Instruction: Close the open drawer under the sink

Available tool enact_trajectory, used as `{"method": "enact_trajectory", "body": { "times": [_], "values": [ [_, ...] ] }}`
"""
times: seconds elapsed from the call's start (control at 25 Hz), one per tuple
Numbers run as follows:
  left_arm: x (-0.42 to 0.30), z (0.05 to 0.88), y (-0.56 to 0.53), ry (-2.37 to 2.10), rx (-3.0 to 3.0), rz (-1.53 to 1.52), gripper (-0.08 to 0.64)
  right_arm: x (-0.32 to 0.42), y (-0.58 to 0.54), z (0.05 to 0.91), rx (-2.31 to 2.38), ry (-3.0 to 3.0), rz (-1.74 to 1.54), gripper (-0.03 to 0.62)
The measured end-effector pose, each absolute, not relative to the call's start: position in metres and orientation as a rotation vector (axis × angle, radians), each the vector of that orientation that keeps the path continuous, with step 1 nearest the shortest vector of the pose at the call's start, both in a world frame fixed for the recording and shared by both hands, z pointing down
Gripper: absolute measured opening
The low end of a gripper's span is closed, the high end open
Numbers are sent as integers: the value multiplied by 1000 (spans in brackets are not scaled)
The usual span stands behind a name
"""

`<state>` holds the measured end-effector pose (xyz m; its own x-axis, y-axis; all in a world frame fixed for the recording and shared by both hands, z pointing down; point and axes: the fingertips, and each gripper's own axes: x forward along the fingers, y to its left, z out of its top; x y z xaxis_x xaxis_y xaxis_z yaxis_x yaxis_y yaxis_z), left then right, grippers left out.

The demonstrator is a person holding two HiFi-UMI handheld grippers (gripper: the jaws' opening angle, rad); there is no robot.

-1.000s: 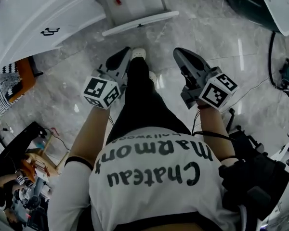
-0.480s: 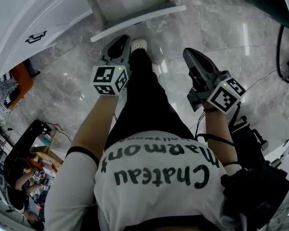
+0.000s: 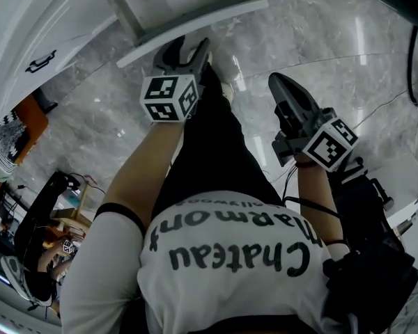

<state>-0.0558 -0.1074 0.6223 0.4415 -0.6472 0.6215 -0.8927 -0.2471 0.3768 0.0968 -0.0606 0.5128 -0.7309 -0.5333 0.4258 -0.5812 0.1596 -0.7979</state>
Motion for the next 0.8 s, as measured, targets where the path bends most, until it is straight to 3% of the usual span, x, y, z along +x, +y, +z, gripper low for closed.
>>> {"method": "enact_trajectory", "body": {
  "times": [0.28, 0.44, 0.8],
  "values": [
    [-57, 629, -119, -1327, 2030, 566, 212, 107, -57, 521, 1184, -2333, 1694, 12],
    [-65, 629, -126, -1370, 2001, 551, 123, 107, -55, 527, 1185, -2318, 1718, 12],
    [-67, 631, -125, -1353, 2028, 563, 114, 113, -60, 528, 1220, -2318, 1732, 12]
  ]
}}
